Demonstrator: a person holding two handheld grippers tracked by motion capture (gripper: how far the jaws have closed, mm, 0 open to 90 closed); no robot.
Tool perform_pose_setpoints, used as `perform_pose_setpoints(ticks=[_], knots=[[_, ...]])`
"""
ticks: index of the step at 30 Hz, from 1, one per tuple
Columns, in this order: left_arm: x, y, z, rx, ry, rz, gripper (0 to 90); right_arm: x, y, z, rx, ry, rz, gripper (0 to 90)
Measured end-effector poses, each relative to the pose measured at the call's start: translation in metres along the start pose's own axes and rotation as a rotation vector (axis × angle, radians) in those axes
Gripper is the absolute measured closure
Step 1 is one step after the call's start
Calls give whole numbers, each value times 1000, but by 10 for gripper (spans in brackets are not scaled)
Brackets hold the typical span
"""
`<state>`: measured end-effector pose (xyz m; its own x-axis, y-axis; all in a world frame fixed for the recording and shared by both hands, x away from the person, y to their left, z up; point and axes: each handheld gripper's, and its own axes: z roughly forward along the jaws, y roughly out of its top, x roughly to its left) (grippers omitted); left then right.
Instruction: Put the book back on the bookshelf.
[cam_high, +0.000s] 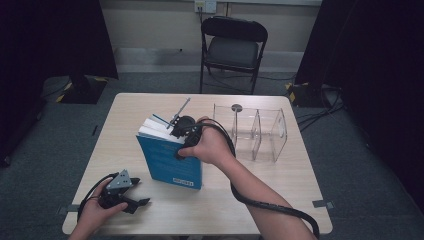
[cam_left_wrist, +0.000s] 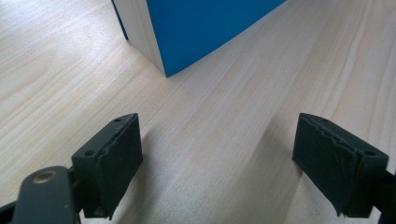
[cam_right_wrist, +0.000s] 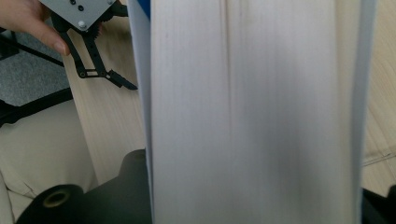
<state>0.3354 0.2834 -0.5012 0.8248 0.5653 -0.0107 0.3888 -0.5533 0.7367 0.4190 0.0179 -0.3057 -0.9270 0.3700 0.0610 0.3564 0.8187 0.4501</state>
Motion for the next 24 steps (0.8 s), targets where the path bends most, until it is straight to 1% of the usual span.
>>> perform_pose_setpoints(ticks=[1,4,9,12,13,15,19,20,22,23,24], knots=[[0,0,0,0,0,0,152,2,0,-1,8,-2,0,609],[0,0,0,0,-2,0,152,6,0,-1,4,-19,4,613],[0,0,0,0,-2,0,152,11,-1,-1,5,-25,19,615],[1,0,0,0,-1,6,152,13,-1,-2,1,-23,26,617],[0,0,0,-1,-3,1,152,14,-1,-2,0,-23,30,617],[1,0,0,0,-2,5,152,15,-1,-2,4,-27,20,618],[1,0,0,-5,-2,7,152,17,-3,-5,5,-26,37,619],[1,-1,0,-9,-4,5,152,16,-4,-6,13,-26,45,619],[1,-1,0,-8,-4,5,153,16,-7,-9,6,-26,45,619],[1,-1,0,-8,-4,5,153,16,-8,-11,4,-26,54,619],[1,-1,0,-8,-5,5,152,16,-9,-13,0,-28,49,619]])
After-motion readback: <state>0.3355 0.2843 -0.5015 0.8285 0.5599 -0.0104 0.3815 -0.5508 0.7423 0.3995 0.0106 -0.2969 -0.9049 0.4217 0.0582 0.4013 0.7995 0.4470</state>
